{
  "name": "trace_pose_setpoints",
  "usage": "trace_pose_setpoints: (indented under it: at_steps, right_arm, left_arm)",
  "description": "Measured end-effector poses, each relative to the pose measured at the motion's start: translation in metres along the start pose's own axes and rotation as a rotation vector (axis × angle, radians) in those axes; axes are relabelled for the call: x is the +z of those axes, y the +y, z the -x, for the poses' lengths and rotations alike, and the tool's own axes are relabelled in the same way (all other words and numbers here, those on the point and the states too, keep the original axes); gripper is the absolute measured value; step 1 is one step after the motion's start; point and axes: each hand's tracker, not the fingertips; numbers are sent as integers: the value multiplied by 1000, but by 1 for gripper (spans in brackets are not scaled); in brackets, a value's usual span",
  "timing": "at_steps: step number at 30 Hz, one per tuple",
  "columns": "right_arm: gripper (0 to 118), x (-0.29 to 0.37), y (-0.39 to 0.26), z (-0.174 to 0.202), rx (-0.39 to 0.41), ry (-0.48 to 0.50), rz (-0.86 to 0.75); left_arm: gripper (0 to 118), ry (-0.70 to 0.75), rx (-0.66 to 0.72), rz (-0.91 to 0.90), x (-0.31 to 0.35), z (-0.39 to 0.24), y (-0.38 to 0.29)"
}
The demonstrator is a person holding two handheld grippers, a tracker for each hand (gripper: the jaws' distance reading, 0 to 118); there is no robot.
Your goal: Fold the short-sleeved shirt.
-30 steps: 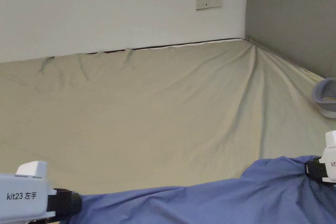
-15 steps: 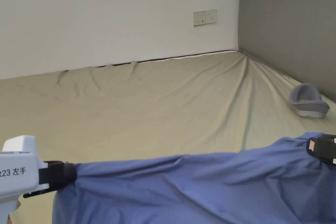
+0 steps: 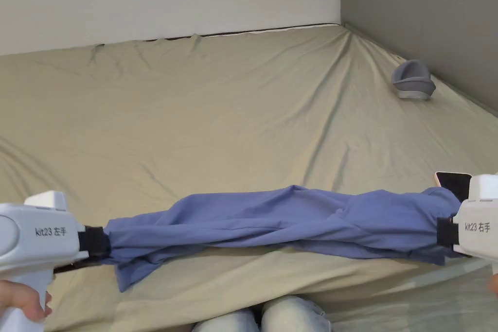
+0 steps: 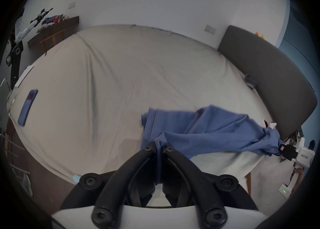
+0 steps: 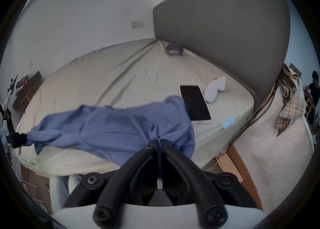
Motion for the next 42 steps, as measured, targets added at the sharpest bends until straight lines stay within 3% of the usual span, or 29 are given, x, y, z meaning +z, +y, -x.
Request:
trace_pose_setpoints:
  at_steps: [4,5,6,7,8,9,10,15,16,17,18,19,20,23,25,29,34,35,37,39,40,42]
  right_arm:
    - [4,-15,-4,-2,11,-25,23]
    - [12,-15,-3,-2,18,-32,20]
    - [43,-14,-1,0,30,-44,22]
    - [71,-14,2,2,66,-80,28]
    - [86,-14,3,3,90,-109,21]
    - [87,-10,6,6,105,-117,18]
    - [86,-4,9,6,102,-121,0]
    - [82,38,43,25,116,-92,-246]
    - [74,42,51,32,130,-70,-295]
    - [56,44,57,43,148,-36,-333]
    - [12,44,65,52,179,18,-379]
    - [0,40,72,61,225,70,-410]
    - [0,34,77,70,238,105,-388]
    - [0,12,81,105,323,21,-389]
    - [0,-5,82,119,336,51,-371]
    - [0,-35,79,133,326,213,-236]
    - [0,-71,55,146,358,235,-150]
    - [0,-73,52,147,344,235,-148]
    - [0,-73,52,145,328,240,-137]
    - [0,-70,53,143,325,247,-141]
    - [0,-67,55,142,322,247,-144]
    - [0,-59,60,140,321,242,-168]
  left_arm:
    - [4,-1,9,23,-12,-1,-8]
    - [5,6,11,23,-12,-1,-7]
    - [17,18,12,22,-11,-1,-6]
    - [40,32,8,22,-10,-1,-4]
    - [69,45,4,22,-9,-3,-2]
    - [101,73,-5,28,-7,-4,0]
    - [110,77,-13,20,-4,-5,1]
    - [109,31,-34,-66,26,-2,16]
    - [106,34,-14,-89,31,-3,19]
    - [96,39,-2,-109,34,-3,22]
    - [63,47,12,-126,38,-3,25]
    - [27,46,10,-136,41,-4,28]
    - [0,38,3,-139,41,-3,29]
    - [0,13,-16,-139,36,-6,31]
    - [0,8,-25,-134,27,-9,32]
    - [0,17,-3,-101,5,-5,35]
    - [10,79,5,-12,-28,-3,30]
    - [17,73,5,-11,-33,-1,28]
    - [59,51,54,4,-39,2,28]
    - [109,26,104,0,-48,4,27]
    - [117,-3,113,-10,-51,3,27]
    - [117,-47,99,-15,-56,1,27]
